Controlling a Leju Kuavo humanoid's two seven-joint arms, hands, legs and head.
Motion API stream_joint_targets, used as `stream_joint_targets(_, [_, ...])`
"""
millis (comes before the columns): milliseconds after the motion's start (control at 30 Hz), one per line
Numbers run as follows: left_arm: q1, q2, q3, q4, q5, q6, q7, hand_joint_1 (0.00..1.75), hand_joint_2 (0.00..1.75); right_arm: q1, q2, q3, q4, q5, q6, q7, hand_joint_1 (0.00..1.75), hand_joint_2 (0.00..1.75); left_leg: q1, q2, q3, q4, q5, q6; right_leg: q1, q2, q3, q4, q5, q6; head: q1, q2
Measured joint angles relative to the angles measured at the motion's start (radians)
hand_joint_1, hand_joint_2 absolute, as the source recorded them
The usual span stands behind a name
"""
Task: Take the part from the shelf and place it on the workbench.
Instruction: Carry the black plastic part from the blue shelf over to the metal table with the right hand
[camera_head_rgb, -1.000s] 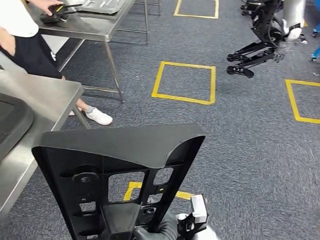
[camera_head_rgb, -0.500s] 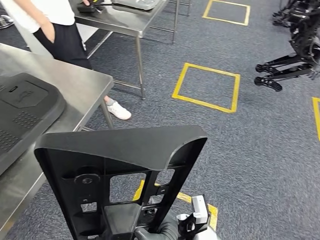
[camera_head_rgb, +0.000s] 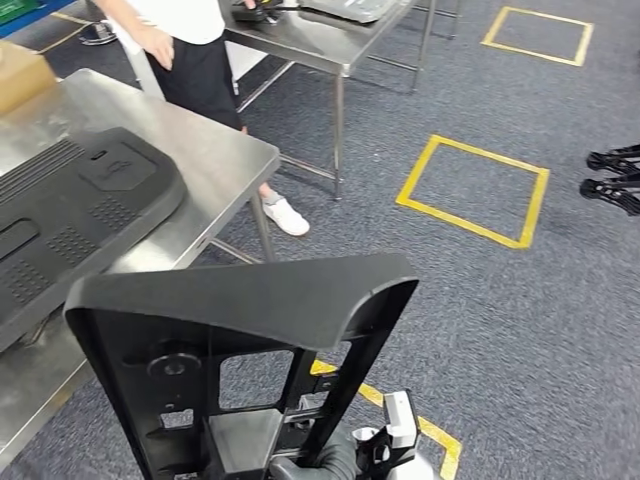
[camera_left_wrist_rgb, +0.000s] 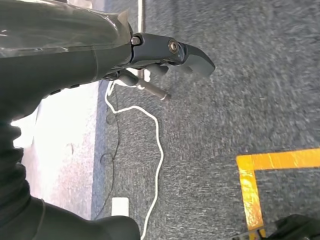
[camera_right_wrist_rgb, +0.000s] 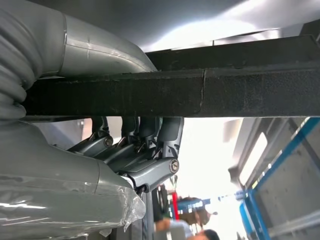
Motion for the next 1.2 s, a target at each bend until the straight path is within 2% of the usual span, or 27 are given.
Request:
stream_joint_targets(33, [0.001,0.001,0.000,0.000,0.000,0.000,0.000,0.00,1.75,0.000,0.000,0.000,0.000,0.001,0.001,-0.002,1.75,1.75,0.004,0.004,0.013,-0.023,0.023,-0.004,-0.001,-0.012,0.003,0.000,-0.003,0.003,0.000,0.000])
stream_joint_targets(67, [0.002,0.002,0.000,0.000,0.000,0.000,0.000,0.00,1.75,0.000,0.000,0.000,0.000,0.002,0.002,-0.004,1.75,1.75,0.007,0.013,0.043,-0.081,0.057,-0.007,-0.001,-0.022,0.008,0.001,-0.006,0.007,0.000,0.000])
stream_joint_targets(133, [0.002,0.003,0.000,0.000,0.000,0.000,0.001,0.00,1.75,-0.001,-0.001,0.000,0.000,0.004,0.004,-0.007,1.75,1.75,0.005,0.052,0.108,-0.208,0.106,-0.008,0.001,-0.039,0.014,0.004,-0.015,0.018,0.000,0.000])
stream_joint_targets(200, [-0.001,0.001,0.000,0.000,0.000,-0.001,0.002,0.00,1.75,-0.001,-0.002,0.000,-0.001,0.006,0.005,-0.011,1.75,1.75,-0.003,0.072,0.131,-0.262,0.112,0.007,0.007,-0.055,0.015,0.007,-0.020,0.029,0.001,0.000])
stream_joint_targets(267, [0.001,-0.001,0.000,0.000,0.000,-0.001,0.001,0.00,1.75,-0.001,-0.003,0.001,-0.001,0.008,0.006,-0.013,1.75,1.75,-0.007,0.057,0.129,-0.266,0.112,0.027,0.006,-0.069,0.018,0.008,-0.025,0.037,0.002,0.000])
stream_joint_targets(333, [0.004,0.000,0.000,0.000,0.001,0.000,0.001,0.00,1.75,-0.002,-0.003,0.001,-0.002,0.010,0.007,-0.014,1.75,1.75,-0.007,0.040,0.130,-0.267,0.113,0.041,0.000,-0.041,0.009,0.036,-0.051,0.044,0.003,0.000])
stream_joint_targets(367, [0.004,-0.001,0.000,0.000,0.000,0.000,0.001,0.00,1.75,-0.002,-0.003,0.001,-0.003,0.011,0.007,-0.015,1.75,1.75,-0.006,0.031,0.131,-0.268,0.114,0.048,-0.001,-0.015,-0.011,0.082,-0.078,0.045,0.003,0.000])
stream_joint_targets(400, [0.004,-0.001,0.000,0.000,0.000,-0.001,0.001,0.00,1.75,0.000,-0.004,0.000,-0.003,0.012,0.008,-0.015,1.75,1.75,-0.008,0.021,0.131,-0.268,0.114,0.053,-0.001,0.007,-0.043,0.148,-0.110,0.044,0.004,0.000])
stream_joint_targets(433, [0.004,-0.001,0.000,0.000,0.000,-0.001,0.000,0.00,1.75,0.001,-0.005,0.000,-0.003,0.012,0.008,-0.015,1.75,1.75,-0.010,0.010,0.131,-0.268,0.114,0.056,0.001,0.019,-0.081,0.222,-0.139,0.042,0.004,0.000])
stream_joint_targets(467, [0.004,-0.002,0.000,0.000,0.000,-0.002,0.000,0.00,1.75,0.002,-0.006,0.000,-0.003,0.012,0.008,-0.015,1.75,1.75,-0.013,-0.002,0.132,-0.268,0.114,0.059,0.003,0.025,-0.115,0.283,-0.155,0.038,0.004,0.000])
stream_joint_targets(500, [0.005,-0.003,0.000,0.000,0.000,-0.003,0.000,0.00,1.75,0.003,-0.006,0.000,-0.003,0.012,0.008,-0.015,1.75,1.75,-0.016,-0.014,0.133,-0.268,0.113,0.060,0.006,0.027,-0.134,0.310,-0.152,0.034,0.004,0.000])
stream_joint_targets(533, [0.007,-0.004,0.000,0.000,0.000,-0.004,0.000,0.00,1.75,0.003,-0.006,0.000,-0.003,0.012,0.008,-0.015,1.75,1.75,-0.020,-0.026,0.135,-0.268,0.113,0.062,0.010,0.030,-0.134,0.295,-0.128,0.027,0.004,0.000])
stream_joint_targets(567, [0.008,-0.005,0.000,0.000,0.000,-0.004,-0.001,0.00,1.75,0.003,-0.006,0.000,-0.003,0.012,0.008,-0.015,1.75,1.75,-0.023,-0.040,0.138,-0.267,0.113,0.063,0.014,0.038,-0.115,0.241,-0.087,0.018,0.004,0.000])
stream_joint_targets(633, [0.010,-0.009,0.000,0.000,0.000,-0.005,-0.001,0.00,1.75,0.002,-0.007,0.000,-0.003,0.012,0.008,-0.015,1.75,1.75,-0.024,-0.065,0.142,-0.267,0.112,0.064,0.021,0.076,-0.060,0.105,-0.011,-0.002,0.002,0.000])
stream_joint_targets(667, [0.010,-0.011,0.000,0.000,0.000,-0.005,-0.001,0.00,1.75,0.002,-0.007,0.000,-0.004,0.012,0.008,-0.015,1.75,1.75,-0.023,-0.076,0.141,-0.267,0.112,0.063,0.023,0.092,-0.041,0.060,0.009,-0.009,0.002,0.000])
stream_joint_targets(700, [0.009,-0.013,0.000,0.000,0.000,-0.005,-0.001,0.00,1.75,0.001,-0.007,0.000,-0.004,0.012,0.009,-0.015,1.75,1.75,-0.020,-0.085,0.138,-0.268,0.113,0.061,0.024,0.102,-0.032,0.037,0.014,-0.014,0.002,0.000])
stream_joint_targets(767, [0.010,-0.013,0.000,0.000,0.000,-0.003,-0.001,0.00,1.75,-0.001,-0.006,0.000,-0.005,0.012,0.009,-0.015,1.75,1.75,-0.016,-0.101,0.133,-0.270,0.116,0.052,0.024,0.090,-0.025,0.021,0.013,-0.016,0.004,0.000])
stream_joint_targets(800, [0.010,-0.013,0.000,0.000,0.000,-0.003,-0.001,0.00,1.75,-0.002,-0.005,0.000,-0.005,0.012,0.009,-0.015,1.75,1.75,-0.018,-0.094,0.131,-0.268,0.113,0.048,0.021,0.079,-0.020,0.011,0.015,-0.016,0.005,0.000])
stream_joint_targets(867, [0.009,-0.011,0.000,0.000,0.000,-0.002,-0.001,0.00,1.75,-0.002,-0.003,0.000,-0.007,0.013,0.010,-0.015,1.75,1.75,-0.020,-0.052,0.110,-0.221,0.080,0.037,0.015,0.054,-0.009,-0.007,0.019,-0.015,0.002,0.000])
stream_joint_targets(900, [0.007,-0.010,0.000,0.000,0.000,-0.001,0.000,0.00,1.75,-0.001,-0.003,0.000,-0.007,0.013,0.010,-0.015,1.75,1.75,-0.018,-0.026,0.086,-0.169,0.051,0.030,0.015,0.041,-0.006,-0.010,0.019,-0.015,0.001,0.000])
stream_joint_targets(933, [0.005,-0.008,0.000,0.000,0.000,-0.001,0.000,0.00,1.75,-0.001,-0.003,0.000,-0.006,0.013,0.010,-0.015,1.75,1.75,-0.013,-0.012,0.055,-0.104,0.020,0.021,0.014,0.027,-0.005,-0.011,0.018,-0.015,0.001,0.000])
stream_joint_targets(967, [0.004,-0.005,0.000,0.000,0.000,0.000,0.001,0.00,1.75,0.000,-0.003,0.000,-0.006,0.013,0.010,-0.015,1.75,1.75,-0.008,-0.006,0.027,-0.045,-0.001,0.014,0.014,0.013,-0.004,-0.011,0.017,-0.013,0.001,0.000])
stream_joint_targets(1000, [0.003,-0.003,0.000,0.000,0.000,0.000,0.002,0.00,1.75,0.001,-0.003,0.000,-0.006,0.013,0.010,-0.015,1.75,1.75,-0.003,-0.003,0.011,-0.012,-0.006,0.007,0.013,-0.001,-0.004,-0.011,0.016,-0.011,0.001,0.000])
stream_joint_targets(1033, [0.003,-0.001,0.000,0.000,0.000,0.001,0.002,0.00,1.75,0.000,-0.003,0.000,-0.005,0.013,0.010,-0.015,1.75,1.75,0.002,0.001,0.014,-0.016,0.006,0.000,0.011,-0.013,-0.003,-0.010,0.014,-0.009,0.001,0.000])
stream_joint_targets(1067, [0.004,0.000,0.000,0.000,0.000,0.001,0.002,0.00,1.75,0.000,-0.003,0.000,-0.005,0.013,0.010,-0.015,1.75,1.75,0.008,0.007,0.036,-0.058,0.034,-0.006,0.009,-0.024,0.000,-0.009,0.011,-0.004,0.001,0.000])
stream_joint_targets(1133, [0.005,0.002,0.000,0.000,0.000,0.001,0.003,0.00,1.75,-0.001,-0.003,0.000,-0.005,0.013,0.010,-0.015,1.75,1.75,0.012,0.041,0.106,-0.192,0.092,-0.017,0.008,-0.043,0.005,-0.005,0.003,0.009,0.000,0.000])
stream_joint_targets(1200, [0.003,0.001,0.000,0.000,0.000,0.001,0.001,0.00,1.75,-0.002,-0.003,0.000,-0.006,0.014,0.011,-0.015,1.75,1.75,0.007,0.063,0.141,-0.265,0.112,-0.005,0.011,-0.058,0.007,0.002,-0.005,0.021,0.000,0.000])
